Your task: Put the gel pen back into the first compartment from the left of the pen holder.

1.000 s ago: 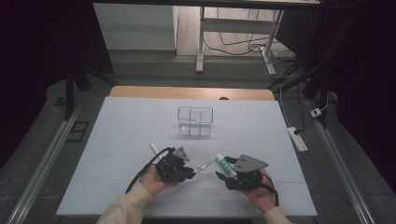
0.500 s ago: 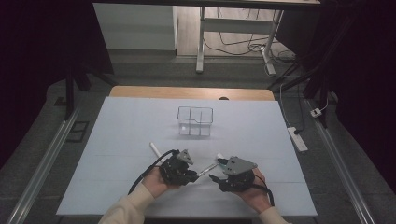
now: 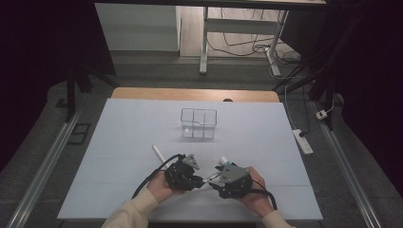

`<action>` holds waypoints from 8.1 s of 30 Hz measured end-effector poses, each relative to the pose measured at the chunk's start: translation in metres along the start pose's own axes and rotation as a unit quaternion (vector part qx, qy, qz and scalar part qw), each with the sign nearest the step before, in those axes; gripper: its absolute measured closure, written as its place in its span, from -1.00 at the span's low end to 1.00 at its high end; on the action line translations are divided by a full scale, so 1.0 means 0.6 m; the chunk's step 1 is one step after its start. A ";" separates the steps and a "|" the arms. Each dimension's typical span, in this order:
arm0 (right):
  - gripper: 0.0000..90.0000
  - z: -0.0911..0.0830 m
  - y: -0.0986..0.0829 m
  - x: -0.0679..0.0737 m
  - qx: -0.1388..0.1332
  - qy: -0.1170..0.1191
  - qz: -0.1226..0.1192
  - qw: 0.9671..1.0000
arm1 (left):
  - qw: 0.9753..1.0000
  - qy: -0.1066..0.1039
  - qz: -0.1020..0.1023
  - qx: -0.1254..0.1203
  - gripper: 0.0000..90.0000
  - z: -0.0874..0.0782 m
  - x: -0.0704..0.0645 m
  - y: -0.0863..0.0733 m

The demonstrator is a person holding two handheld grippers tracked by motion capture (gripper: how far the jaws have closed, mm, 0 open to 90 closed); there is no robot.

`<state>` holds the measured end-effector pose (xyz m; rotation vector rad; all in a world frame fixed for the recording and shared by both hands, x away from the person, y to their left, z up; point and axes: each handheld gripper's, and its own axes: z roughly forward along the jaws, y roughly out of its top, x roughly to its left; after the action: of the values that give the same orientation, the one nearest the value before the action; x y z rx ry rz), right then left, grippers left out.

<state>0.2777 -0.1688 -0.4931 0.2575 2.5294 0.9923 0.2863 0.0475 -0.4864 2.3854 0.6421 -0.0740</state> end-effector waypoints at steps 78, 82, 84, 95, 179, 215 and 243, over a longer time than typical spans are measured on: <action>0.74 0.010 -0.013 0.001 -0.041 0.039 0.040 0.998 | 0.982 -0.026 -0.029 -0.187 0.77 -0.033 0.015 -0.019; 0.72 0.009 -0.013 -0.001 -0.047 0.041 0.044 0.997 | 0.981 -0.025 -0.028 -0.190 0.77 -0.035 0.016 -0.019; 0.70 0.009 -0.013 -0.002 -0.049 0.043 0.049 0.997 | 0.981 -0.023 -0.028 -0.193 0.77 -0.036 0.015 -0.019; 0.22 -0.008 -0.019 -0.018 -0.068 0.002 0.096 0.993 | 0.977 -0.006 -0.042 -0.210 0.77 -0.058 0.030 -0.028; -0.11 -0.103 -0.165 -0.091 -0.024 -0.094 0.208 0.973 | 0.956 0.112 -0.103 -0.250 0.77 -0.263 0.157 0.045; -0.14 -0.102 -0.175 -0.094 -0.014 -0.087 0.218 0.972 | 0.965 0.157 -0.128 -0.167 0.77 -0.210 0.237 0.116; -0.18 -0.098 -0.177 -0.093 -0.004 -0.078 0.216 0.973 | 0.975 0.155 -0.077 -0.138 -0.14 -0.210 0.198 0.042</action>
<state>0.2997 -0.2994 -0.5101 0.8766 2.3723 1.0852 0.3884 0.1589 -0.3983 2.0900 0.9195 0.3086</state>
